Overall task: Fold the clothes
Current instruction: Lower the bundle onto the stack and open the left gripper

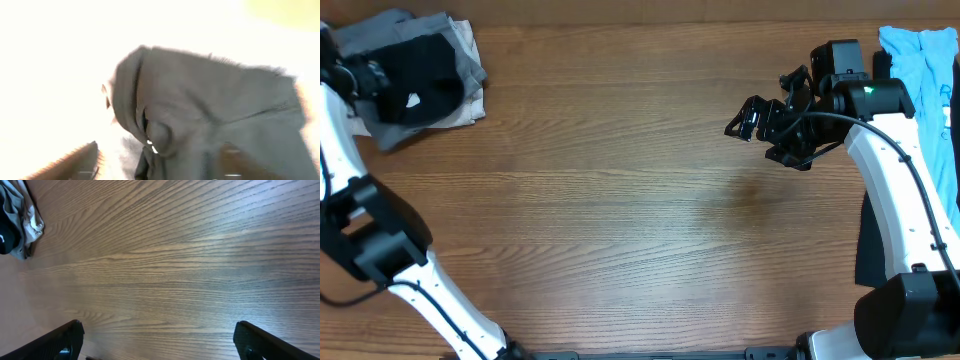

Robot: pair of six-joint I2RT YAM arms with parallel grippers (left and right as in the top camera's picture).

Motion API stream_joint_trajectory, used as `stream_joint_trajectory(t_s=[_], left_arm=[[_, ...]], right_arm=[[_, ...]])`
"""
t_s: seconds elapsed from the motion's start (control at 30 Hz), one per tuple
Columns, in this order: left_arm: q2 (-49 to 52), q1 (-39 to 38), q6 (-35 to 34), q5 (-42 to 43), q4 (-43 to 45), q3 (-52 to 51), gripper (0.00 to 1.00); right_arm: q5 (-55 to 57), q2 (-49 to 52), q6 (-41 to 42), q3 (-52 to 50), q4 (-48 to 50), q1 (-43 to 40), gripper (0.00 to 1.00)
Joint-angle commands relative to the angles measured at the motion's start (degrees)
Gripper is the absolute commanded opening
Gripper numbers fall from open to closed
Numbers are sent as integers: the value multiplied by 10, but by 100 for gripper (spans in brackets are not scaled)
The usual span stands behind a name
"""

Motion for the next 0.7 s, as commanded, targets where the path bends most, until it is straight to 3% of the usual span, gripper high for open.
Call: stream_joint_trajectory(t_s=[0.0,0.03,0.37,0.67], left_arm=[[-68,-7,-46,-7,4,9,14],[-71,-8,-54,-6,5,9,4],[1,-19,-61,-7,11,9,4],[94,-11,-49,-96,21,9,4]], right_arm=[[2,2,-14,1,1,2,100],[2,2,-14,1,2,2,100],[2,2,-24,1,1,2,100],[7,2,-25,1,-13,2,100]])
